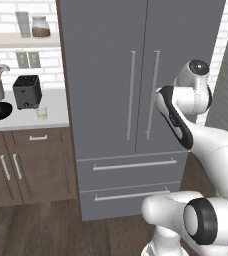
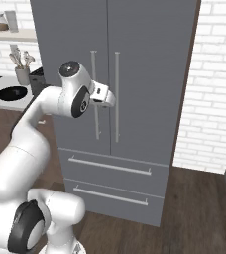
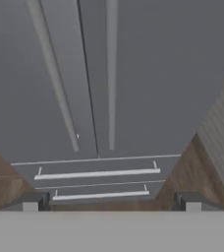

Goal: Grab a lemon wedge from the fridge and one ice cube from the ice bowl, and put them in the glass of lemonade.

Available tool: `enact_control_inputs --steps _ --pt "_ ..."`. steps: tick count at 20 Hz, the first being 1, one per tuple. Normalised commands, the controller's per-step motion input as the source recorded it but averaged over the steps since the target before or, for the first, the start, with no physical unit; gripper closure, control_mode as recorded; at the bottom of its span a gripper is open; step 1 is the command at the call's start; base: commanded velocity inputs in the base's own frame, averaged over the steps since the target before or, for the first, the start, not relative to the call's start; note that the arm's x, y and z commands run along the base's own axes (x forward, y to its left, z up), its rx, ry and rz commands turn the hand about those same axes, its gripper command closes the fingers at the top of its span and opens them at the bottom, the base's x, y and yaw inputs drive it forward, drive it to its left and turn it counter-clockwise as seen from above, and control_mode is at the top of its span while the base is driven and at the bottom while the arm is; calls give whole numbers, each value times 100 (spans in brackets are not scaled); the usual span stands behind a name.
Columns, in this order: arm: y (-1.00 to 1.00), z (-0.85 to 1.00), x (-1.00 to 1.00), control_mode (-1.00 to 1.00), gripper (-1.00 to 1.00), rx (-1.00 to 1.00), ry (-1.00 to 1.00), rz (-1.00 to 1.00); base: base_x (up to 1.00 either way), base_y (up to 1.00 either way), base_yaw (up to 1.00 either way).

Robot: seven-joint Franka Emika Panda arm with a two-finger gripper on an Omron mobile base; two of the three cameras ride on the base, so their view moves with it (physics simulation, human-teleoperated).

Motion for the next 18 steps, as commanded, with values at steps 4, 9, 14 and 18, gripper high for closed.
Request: enact_control_inputs --steps 4,9,14,18 --pt "0 2 86 -100 -100 -6 -3 -1 0 0 0" --pt "0 -13 100 -100 -100 0 0 -3 0 0 0" --pt "-22 -27 38 -100 -100 0 0 0 0 0 0" --pt "-25 -34 57 -100 -100 0 0 0 0 0 0"
